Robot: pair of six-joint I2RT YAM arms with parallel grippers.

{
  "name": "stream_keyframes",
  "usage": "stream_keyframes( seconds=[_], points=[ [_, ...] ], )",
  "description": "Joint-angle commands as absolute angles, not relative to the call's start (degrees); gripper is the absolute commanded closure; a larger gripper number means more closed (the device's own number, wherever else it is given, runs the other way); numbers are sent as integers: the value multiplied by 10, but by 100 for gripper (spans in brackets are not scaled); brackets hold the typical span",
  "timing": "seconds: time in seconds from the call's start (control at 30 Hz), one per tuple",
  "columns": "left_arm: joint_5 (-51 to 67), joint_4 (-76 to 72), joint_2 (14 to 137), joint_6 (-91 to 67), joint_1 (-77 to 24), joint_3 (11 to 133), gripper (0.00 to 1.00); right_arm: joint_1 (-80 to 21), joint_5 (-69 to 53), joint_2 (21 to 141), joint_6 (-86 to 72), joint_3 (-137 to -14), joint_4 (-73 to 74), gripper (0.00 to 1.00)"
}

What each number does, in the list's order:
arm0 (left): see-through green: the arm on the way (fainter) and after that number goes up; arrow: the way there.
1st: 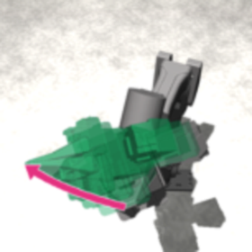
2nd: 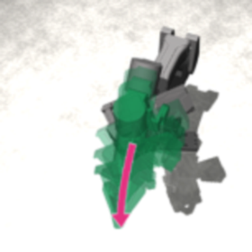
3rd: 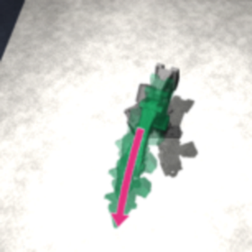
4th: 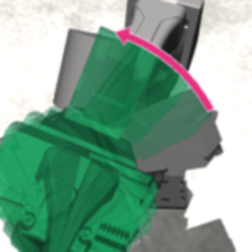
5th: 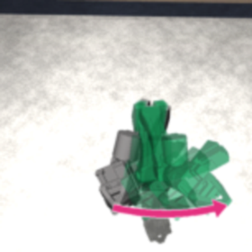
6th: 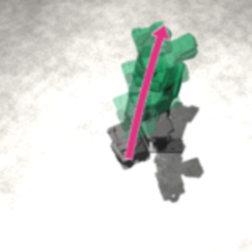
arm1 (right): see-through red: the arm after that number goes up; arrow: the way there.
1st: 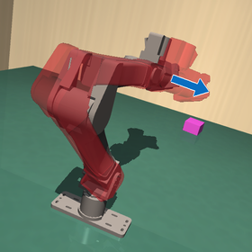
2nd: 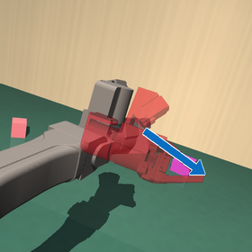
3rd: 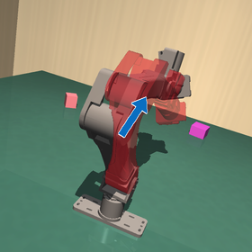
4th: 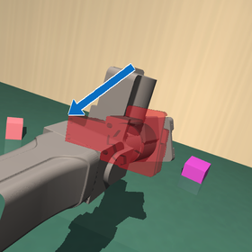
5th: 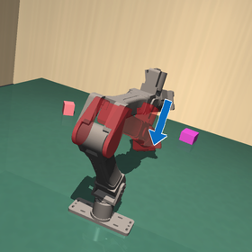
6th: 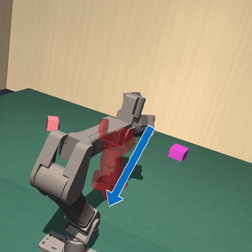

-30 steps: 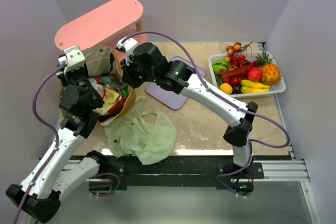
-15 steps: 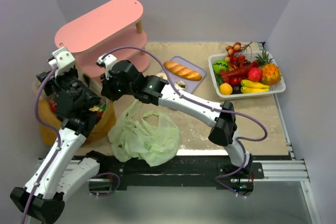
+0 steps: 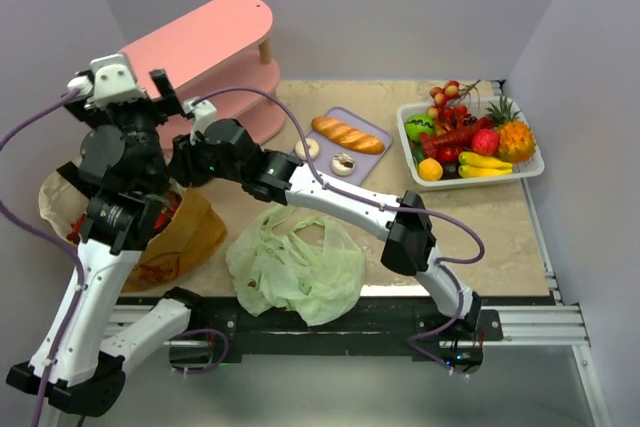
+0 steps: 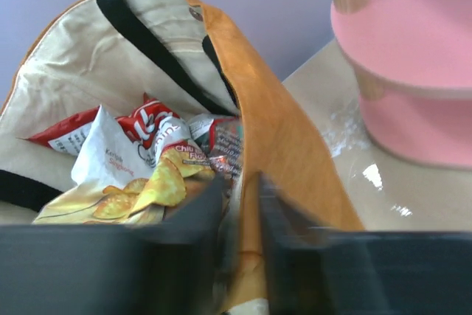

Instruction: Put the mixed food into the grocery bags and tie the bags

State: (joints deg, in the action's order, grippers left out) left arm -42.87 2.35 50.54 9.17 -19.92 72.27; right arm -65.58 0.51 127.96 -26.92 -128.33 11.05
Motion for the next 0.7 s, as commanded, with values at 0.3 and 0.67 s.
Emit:
stream_keyframes(
  seconds=[0.3, 0.67],
  points=[
    [-178, 91, 581, 4, -226, 758, 3, -594, 74, 884, -157, -937, 120, 11],
    [-139, 130, 705, -13, -378, 803, 2, -454, 20, 750, -185, -616, 177, 11]
  ],
)
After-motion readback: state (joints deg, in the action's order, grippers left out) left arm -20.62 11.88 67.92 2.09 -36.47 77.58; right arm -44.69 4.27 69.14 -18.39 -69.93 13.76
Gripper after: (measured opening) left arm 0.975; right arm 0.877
